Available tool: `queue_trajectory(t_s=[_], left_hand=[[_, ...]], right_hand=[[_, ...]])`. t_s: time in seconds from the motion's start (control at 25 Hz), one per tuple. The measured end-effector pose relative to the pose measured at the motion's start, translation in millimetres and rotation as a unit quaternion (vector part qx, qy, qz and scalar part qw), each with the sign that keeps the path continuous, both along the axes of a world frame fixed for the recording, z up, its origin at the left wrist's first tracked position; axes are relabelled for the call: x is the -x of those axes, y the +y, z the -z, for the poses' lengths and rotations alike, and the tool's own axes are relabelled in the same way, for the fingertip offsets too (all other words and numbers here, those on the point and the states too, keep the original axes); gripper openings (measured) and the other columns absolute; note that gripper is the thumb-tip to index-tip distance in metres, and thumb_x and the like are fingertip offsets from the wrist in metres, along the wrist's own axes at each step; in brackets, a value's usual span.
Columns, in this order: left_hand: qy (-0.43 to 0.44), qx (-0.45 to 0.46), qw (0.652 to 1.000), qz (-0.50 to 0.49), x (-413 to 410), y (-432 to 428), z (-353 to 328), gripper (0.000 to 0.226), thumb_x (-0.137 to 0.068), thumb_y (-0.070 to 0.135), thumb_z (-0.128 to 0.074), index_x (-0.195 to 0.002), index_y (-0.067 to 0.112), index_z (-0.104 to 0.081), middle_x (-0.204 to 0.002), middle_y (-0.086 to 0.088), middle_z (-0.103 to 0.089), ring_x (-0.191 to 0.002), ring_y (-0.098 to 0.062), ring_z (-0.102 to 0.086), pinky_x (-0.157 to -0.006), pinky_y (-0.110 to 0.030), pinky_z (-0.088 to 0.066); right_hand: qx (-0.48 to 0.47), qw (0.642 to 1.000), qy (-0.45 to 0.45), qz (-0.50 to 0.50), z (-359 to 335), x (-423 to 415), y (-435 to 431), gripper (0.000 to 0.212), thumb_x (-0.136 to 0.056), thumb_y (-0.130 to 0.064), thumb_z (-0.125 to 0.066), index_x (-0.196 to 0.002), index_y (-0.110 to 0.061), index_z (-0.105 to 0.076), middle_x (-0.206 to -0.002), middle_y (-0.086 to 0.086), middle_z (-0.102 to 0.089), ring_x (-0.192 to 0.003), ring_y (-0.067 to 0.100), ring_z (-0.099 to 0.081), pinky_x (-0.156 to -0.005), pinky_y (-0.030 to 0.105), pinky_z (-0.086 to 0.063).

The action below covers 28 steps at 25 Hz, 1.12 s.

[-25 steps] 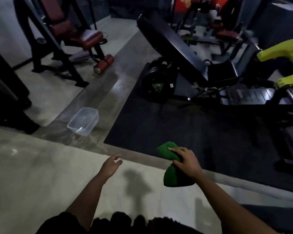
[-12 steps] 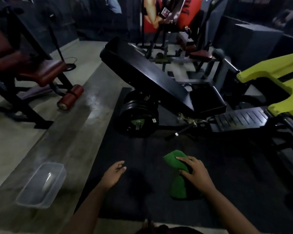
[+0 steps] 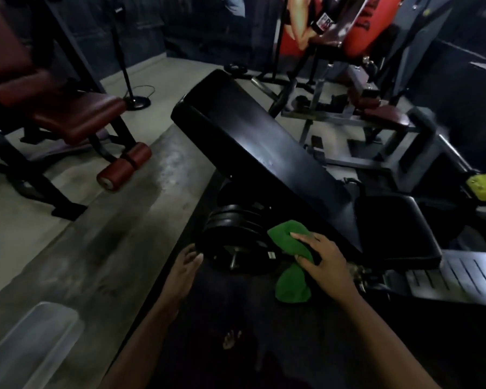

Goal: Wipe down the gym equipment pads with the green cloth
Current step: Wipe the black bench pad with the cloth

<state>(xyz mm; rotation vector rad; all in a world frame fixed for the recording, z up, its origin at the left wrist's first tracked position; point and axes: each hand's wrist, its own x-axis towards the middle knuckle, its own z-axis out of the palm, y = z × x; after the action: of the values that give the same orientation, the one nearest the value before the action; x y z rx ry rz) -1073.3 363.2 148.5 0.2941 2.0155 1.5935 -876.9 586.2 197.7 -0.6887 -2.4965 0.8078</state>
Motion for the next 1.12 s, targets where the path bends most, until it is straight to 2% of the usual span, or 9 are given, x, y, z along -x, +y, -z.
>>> queue_trajectory(t_s=[0.16, 0.32, 0.44, 0.52, 0.56, 0.72, 0.92, 1.0, 1.12], left_hand=[[-0.023, -0.067, 0.996, -0.046, 72.5, 111.0, -33.0, 0.049, -0.096, 0.028, -0.040, -0.141, 0.011, -0.032, -0.136, 0.000, -0.043, -0.130, -0.014, -0.038, -0.106, -0.030, -0.030], [0.076, -0.076, 0.982, -0.153, 104.7, 193.2, -54.2, 0.054, -0.098, 0.022, -0.036, -0.146, 0.010, -0.016, -0.151, 0.004, -0.016, -0.135, -0.005, -0.017, -0.090, 0.008, -0.011], [0.134, -0.064, 0.969, -0.198, 122.4, 237.7, -56.0, 0.057, -0.098, 0.035, -0.030, -0.144, 0.014, -0.004, -0.156, -0.008, -0.010, -0.145, -0.019, -0.010, -0.102, -0.007, -0.004], [0.168, -0.081, 0.958, -0.219, 131.6, 262.6, -55.5, 0.077, -0.086, 0.068, -0.021, -0.139, 0.018, 0.004, -0.152, 0.001, -0.006, -0.143, -0.012, -0.005, -0.112, -0.019, -0.002], [0.160, -0.092, 0.952, -0.244, 136.6, 274.4, -55.0, 0.084, -0.084, 0.071, -0.022, -0.142, 0.017, 0.002, -0.152, 0.003, -0.004, -0.143, -0.010, -0.004, -0.115, -0.023, -0.002], [0.147, -0.113, 0.902, -0.389, 155.4, 319.7, -66.4, 0.052, -0.100, 0.024, -0.031, -0.146, 0.011, -0.013, -0.157, -0.008, -0.013, -0.145, -0.020, -0.014, -0.115, -0.026, -0.013], [0.128, -0.144, 0.825, -0.532, 180.2, 365.3, -78.6, 0.050, -0.099, 0.035, -0.027, -0.146, 0.022, -0.019, -0.155, -0.006, -0.017, -0.143, -0.018, -0.019, -0.119, -0.033, -0.016], [0.160, -0.133, 0.793, -0.573, 185.5, 375.8, -73.0, 0.058, -0.093, 0.052, -0.027, -0.145, 0.028, -0.020, -0.155, -0.001, -0.020, -0.143, -0.014, -0.021, -0.119, -0.041, -0.019], [0.200, -0.122, 0.764, -0.602, 194.4, 378.0, -59.5, 0.060, -0.085, 0.064, -0.025, -0.140, 0.039, -0.021, -0.152, 0.005, -0.027, -0.140, -0.012, -0.028, -0.117, -0.044, -0.025]], right_hand=[[-0.026, 0.999, 0.020, -0.018, -37.1, 82.2, 90.2, 0.048, -0.074, -0.041, -0.056, -0.121, -0.047, -0.051, -0.119, -0.012, -0.054, -0.107, 0.017, -0.053, -0.092, 0.028, -0.040], [-0.060, 0.997, 0.030, -0.038, -60.0, 145.1, 151.8, 0.049, -0.074, -0.031, -0.060, -0.121, -0.044, -0.052, -0.119, -0.009, -0.053, -0.104, 0.017, -0.050, -0.089, 0.024, -0.034], [-0.067, 0.993, 0.019, -0.094, -68.1, 191.0, 193.6, 0.050, -0.076, -0.032, -0.058, -0.123, -0.046, -0.049, -0.124, -0.002, -0.054, -0.107, 0.013, -0.045, -0.091, 0.025, -0.033], [-0.086, 0.985, 0.022, -0.150, -73.9, 225.5, 222.6, 0.050, -0.077, -0.031, -0.058, -0.123, -0.046, -0.048, -0.125, 0.000, -0.053, -0.109, 0.009, -0.042, -0.092, 0.025, -0.032], [-0.093, 0.980, 0.029, -0.173, -76.3, 241.7, 236.2, 0.049, -0.077, -0.030, -0.058, -0.123, -0.044, -0.049, -0.126, 0.002, -0.053, -0.110, 0.013, -0.043, -0.091, 0.027, -0.032], [-0.129, 0.949, 0.053, -0.283, -90.4, 302.0, 287.7, 0.045, -0.079, -0.029, -0.059, -0.124, -0.035, -0.055, -0.127, 0.007, -0.054, -0.110, 0.026, -0.049, -0.086, 0.029, -0.035], [-0.141, 0.905, 0.133, -0.379, -108.1, 372.7, 327.9, 0.045, -0.081, -0.033, -0.051, -0.125, -0.040, -0.046, -0.127, 0.008, -0.053, -0.109, 0.020, -0.045, -0.091, 0.024, -0.037], [-0.131, 0.888, 0.178, -0.404, -113.1, 404.9, 323.7, 0.043, -0.082, -0.033, -0.051, -0.125, -0.036, -0.049, -0.131, 0.008, -0.052, -0.113, 0.023, -0.043, -0.095, 0.020, -0.033], [-0.141, 0.862, 0.219, -0.435, -103.9, 453.7, 285.1, 0.044, -0.086, -0.034, -0.050, -0.129, -0.037, -0.045, -0.134, 0.010, -0.050, -0.118, 0.022, -0.037, -0.098, 0.039, -0.039]])
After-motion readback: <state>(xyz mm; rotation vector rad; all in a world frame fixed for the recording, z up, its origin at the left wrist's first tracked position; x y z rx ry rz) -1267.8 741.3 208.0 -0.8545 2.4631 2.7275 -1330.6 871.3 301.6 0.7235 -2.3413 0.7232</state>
